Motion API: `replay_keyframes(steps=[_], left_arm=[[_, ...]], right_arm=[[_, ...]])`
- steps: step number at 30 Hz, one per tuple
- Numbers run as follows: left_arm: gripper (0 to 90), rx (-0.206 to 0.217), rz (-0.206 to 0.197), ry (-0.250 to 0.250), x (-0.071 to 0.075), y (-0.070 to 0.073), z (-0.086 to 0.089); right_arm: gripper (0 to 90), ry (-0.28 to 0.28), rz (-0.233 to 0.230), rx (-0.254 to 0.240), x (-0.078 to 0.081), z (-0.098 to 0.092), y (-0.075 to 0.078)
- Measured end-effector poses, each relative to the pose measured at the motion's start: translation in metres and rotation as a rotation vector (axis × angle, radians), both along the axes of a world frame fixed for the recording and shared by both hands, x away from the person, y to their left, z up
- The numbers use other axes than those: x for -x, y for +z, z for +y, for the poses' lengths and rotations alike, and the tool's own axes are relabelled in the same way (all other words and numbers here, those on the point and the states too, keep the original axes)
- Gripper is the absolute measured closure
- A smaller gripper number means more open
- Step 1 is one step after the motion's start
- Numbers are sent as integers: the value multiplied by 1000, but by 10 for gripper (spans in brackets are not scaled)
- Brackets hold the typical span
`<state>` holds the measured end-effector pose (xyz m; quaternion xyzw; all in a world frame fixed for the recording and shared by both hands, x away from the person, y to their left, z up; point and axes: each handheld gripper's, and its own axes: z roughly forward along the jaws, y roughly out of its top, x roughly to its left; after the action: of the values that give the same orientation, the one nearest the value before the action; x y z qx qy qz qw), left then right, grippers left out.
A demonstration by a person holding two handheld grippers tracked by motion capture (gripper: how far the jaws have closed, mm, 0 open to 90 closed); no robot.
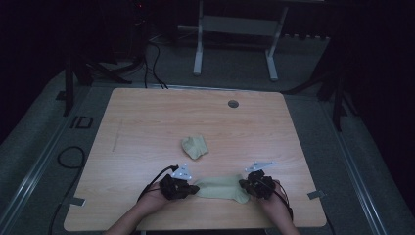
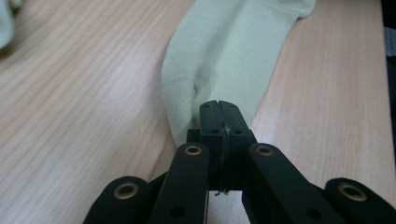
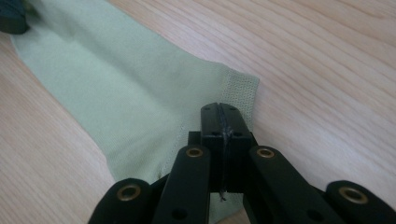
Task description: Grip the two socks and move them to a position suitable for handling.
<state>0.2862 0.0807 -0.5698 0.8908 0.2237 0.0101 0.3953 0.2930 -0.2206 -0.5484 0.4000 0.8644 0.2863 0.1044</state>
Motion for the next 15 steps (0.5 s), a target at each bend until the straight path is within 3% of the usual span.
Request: replay_keyframes(steps=[9,11,13,15], left_arm=[[886,4,11,-22,1,0,-5],[771,18,16,-30,2,1,-6],[640,-4,-8,-30,4,3,-7],[583,7,-14,-16,7,7,-4]], right_arm=[[849,-15,16,-24,4,-8,0],[826,-3,33,-51,3,-8,2],[777,5,25,-63,2,-6,6],[726,14,16,-76,-1,-4,11]])
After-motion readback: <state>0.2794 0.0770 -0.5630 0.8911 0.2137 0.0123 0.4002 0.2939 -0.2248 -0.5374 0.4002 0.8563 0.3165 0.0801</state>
